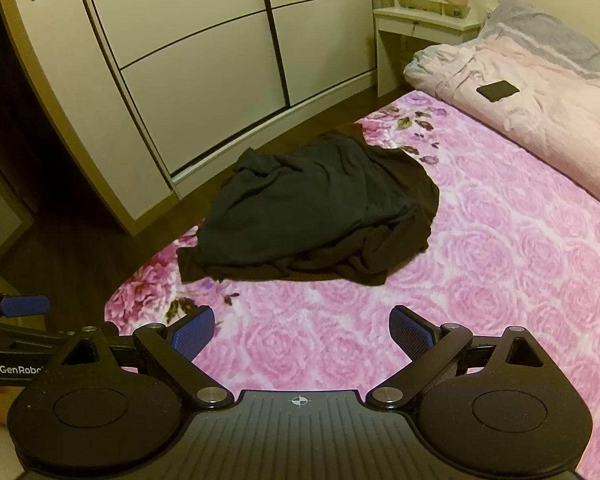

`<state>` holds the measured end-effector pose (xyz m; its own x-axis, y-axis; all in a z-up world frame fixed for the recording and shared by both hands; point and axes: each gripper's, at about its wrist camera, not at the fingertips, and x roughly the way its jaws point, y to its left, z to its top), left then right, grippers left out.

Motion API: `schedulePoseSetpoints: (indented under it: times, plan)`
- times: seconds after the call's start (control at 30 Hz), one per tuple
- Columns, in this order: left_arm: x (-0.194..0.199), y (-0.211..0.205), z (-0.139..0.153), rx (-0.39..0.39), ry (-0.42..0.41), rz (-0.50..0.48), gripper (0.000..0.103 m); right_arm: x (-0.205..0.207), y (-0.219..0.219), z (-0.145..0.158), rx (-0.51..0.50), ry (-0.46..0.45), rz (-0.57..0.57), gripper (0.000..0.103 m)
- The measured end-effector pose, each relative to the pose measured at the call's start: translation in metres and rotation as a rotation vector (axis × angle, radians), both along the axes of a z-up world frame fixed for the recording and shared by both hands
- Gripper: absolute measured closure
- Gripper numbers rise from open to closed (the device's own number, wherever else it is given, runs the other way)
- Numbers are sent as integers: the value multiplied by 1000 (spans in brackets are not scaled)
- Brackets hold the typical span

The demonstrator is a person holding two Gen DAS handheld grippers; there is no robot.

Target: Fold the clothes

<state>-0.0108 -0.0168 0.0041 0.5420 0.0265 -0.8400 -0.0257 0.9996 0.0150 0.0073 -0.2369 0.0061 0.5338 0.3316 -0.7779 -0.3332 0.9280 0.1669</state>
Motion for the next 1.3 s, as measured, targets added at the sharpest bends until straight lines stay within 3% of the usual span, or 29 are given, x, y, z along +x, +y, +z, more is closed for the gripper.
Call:
schedulePoseSetpoints:
  times: [0.67,0.97,1.2,1.3]
  plan:
    - [11,-12,-11,-9,12,0,5,8,-15,-3,-16,3,19,7]
    - [23,-16,-15,50,-2,19,5,28,-49,-10,-13,-16,55,7]
    - [72,24,-24,86,-45,31,5,80,-23,-30,-20,-11,92,7]
    - [115,46,-41,97,-54,-15,5,114,0,-41,-47,-26,113,7]
